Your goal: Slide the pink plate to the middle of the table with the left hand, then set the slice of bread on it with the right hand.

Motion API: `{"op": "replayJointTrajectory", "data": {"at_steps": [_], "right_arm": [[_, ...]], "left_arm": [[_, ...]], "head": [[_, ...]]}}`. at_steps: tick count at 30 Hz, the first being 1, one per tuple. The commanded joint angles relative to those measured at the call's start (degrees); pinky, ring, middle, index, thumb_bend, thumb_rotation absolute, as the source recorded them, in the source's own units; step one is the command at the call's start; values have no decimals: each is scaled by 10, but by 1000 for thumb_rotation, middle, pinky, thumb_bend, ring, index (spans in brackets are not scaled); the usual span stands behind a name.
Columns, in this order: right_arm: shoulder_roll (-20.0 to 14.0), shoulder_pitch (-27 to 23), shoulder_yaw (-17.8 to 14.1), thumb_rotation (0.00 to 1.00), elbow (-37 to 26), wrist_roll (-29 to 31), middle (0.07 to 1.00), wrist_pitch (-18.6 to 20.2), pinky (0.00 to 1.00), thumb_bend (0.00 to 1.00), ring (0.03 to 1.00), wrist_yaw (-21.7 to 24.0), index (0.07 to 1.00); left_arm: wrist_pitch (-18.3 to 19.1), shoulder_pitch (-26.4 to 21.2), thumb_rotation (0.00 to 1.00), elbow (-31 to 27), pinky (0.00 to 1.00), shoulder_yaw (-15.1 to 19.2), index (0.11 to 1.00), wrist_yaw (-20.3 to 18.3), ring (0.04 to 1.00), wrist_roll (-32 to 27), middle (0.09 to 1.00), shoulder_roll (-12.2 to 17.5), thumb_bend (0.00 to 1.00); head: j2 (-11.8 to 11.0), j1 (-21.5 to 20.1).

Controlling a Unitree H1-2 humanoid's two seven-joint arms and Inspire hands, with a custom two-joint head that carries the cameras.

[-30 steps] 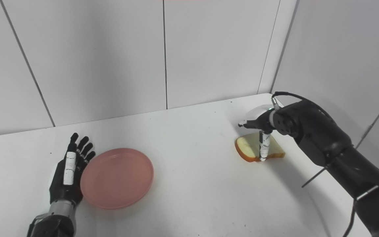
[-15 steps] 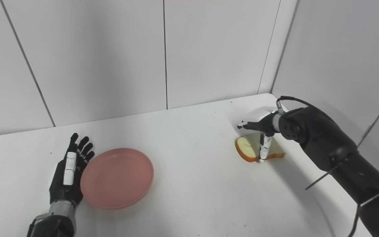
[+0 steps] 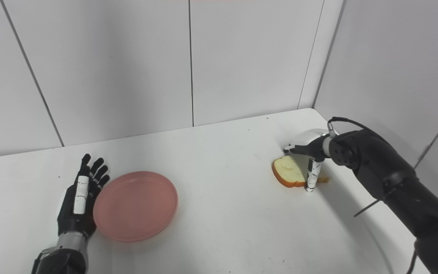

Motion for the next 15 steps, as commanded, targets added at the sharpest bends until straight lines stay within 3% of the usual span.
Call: {"op": "replayJointTrajectory", "data": {"at_steps": [1, 8, 15], "right_arm": [[-19, -23, -4, 281, -2, -3, 1000, -13, 990, 1000, 995, -16, 952], [-8, -1, -30, 236, 4, 33, 969, -22, 949, 1000, 969, -73, 928], [0, 18, -47, 148, 4, 64, 916, -13, 773, 1000, 867, -101, 912]], "left_arm": [[30, 22, 791, 14, 940, 2, 1000, 2, 938, -4, 942, 2, 941], [33, 23, 792, 15, 949, 2, 1000, 2, 940, -4, 945, 1, 920], [32, 23, 789, 14, 956, 5, 1000, 2, 940, -8, 947, 1, 912]], "head": [[1, 1], [1, 3], [2, 4]]}}
